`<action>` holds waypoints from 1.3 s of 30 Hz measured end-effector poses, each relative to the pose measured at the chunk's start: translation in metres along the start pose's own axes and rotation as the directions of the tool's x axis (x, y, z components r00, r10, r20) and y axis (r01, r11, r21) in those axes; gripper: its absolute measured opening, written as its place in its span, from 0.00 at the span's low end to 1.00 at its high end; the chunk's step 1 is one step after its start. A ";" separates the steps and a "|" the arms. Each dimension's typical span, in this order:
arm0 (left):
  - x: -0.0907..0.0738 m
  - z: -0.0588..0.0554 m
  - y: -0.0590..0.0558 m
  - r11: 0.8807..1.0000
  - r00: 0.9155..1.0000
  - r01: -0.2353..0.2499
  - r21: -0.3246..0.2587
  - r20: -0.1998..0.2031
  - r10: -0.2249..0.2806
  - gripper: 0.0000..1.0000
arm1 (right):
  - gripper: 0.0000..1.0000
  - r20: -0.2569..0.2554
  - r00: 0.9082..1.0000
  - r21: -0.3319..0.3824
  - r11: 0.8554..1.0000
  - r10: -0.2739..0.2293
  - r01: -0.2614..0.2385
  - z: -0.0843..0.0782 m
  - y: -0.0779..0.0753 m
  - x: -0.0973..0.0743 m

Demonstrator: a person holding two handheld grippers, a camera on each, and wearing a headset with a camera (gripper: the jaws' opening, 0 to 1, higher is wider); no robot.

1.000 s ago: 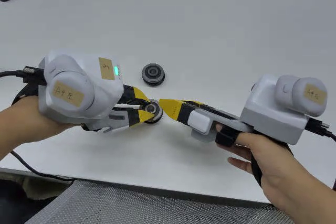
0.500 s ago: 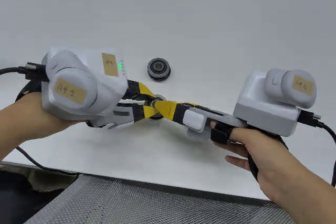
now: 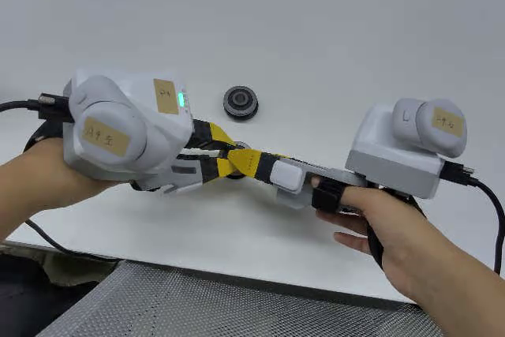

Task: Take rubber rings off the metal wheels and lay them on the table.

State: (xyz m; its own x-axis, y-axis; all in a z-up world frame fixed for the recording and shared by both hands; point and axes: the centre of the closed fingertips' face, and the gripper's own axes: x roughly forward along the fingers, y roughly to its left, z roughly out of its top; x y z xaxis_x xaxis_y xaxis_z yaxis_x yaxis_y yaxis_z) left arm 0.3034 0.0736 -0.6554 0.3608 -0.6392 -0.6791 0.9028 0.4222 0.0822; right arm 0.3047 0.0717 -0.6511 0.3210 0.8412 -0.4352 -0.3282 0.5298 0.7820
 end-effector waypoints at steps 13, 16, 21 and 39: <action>0.000 0.000 0.000 1.000 1.000 -0.002 0.002 0.001 0.002 0.13 | 0.30 -0.033 0.999 0.043 0.999 -0.009 0.010 -0.004 0.002 -0.002; 0.000 0.000 0.001 1.000 1.000 -0.003 0.002 0.002 0.003 0.13 | 0.30 -0.033 0.999 0.059 0.998 -0.011 0.013 -0.003 0.000 -0.001; -0.001 0.000 0.001 1.000 1.000 -0.012 -0.001 0.004 0.012 0.12 | 0.31 -0.024 1.000 0.029 1.000 -0.011 0.012 -0.002 0.000 0.000; -0.001 -0.001 0.002 1.000 1.000 -0.011 0.000 0.003 0.011 0.13 | 0.33 -0.023 1.000 0.036 0.999 0.008 -0.007 -0.003 0.006 -0.004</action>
State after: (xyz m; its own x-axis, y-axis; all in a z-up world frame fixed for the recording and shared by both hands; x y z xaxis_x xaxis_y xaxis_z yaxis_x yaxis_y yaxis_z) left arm 0.3041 0.0757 -0.6549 0.3710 -0.6364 -0.6762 0.8988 0.4293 0.0891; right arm 0.2992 0.0716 -0.6462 0.2981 0.8475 -0.4392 -0.2985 0.5198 0.8005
